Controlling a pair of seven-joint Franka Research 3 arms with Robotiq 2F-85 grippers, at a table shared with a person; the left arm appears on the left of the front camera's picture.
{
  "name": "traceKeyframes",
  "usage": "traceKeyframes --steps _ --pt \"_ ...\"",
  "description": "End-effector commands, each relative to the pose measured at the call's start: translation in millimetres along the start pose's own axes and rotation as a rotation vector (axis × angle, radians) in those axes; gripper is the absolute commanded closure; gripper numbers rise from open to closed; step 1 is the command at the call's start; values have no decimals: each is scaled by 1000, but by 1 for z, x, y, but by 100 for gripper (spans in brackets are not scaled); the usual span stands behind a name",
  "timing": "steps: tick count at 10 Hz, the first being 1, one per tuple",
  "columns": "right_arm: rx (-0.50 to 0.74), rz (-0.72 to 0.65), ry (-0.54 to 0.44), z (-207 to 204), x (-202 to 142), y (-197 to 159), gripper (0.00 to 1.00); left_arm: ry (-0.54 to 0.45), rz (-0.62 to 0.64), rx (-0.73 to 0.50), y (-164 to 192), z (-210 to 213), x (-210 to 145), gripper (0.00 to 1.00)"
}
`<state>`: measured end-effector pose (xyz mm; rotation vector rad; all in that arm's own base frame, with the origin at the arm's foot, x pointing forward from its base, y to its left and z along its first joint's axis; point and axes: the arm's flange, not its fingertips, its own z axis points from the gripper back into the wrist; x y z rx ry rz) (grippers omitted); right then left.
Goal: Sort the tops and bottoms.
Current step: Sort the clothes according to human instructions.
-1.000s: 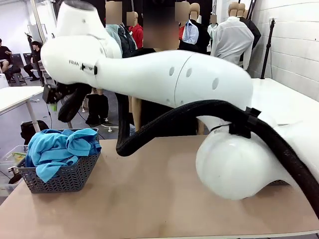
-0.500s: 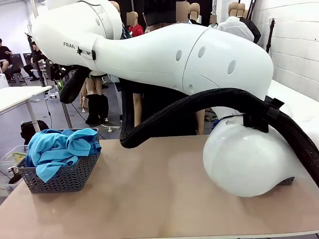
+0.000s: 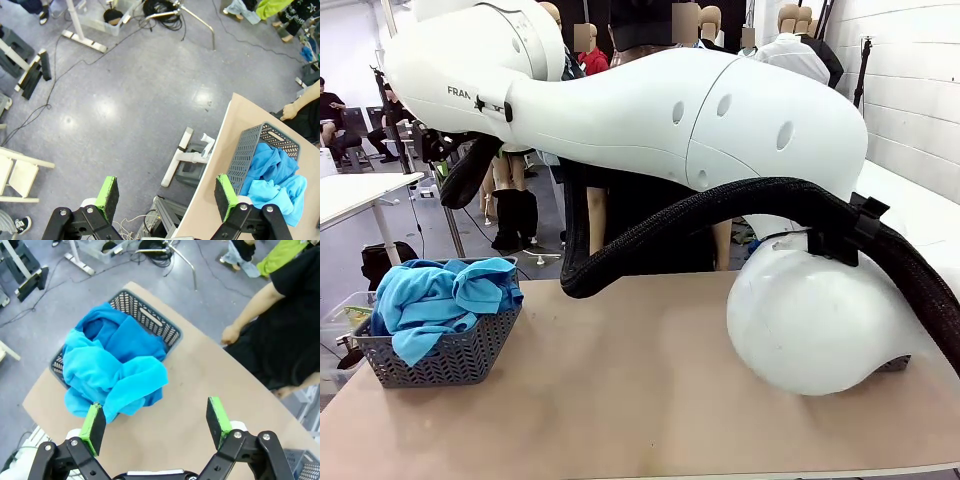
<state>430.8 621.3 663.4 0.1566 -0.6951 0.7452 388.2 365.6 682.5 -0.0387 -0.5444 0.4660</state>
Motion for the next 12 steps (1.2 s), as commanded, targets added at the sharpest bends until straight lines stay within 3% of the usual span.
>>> traceKeyframes --steps 1,12 --pt "12 -4 4 0 0 0 0 -10 0 1 1 1 -1 0" --pt "12 -4 4 0 0 0 0 -10 0 1 1 1 -1 0"
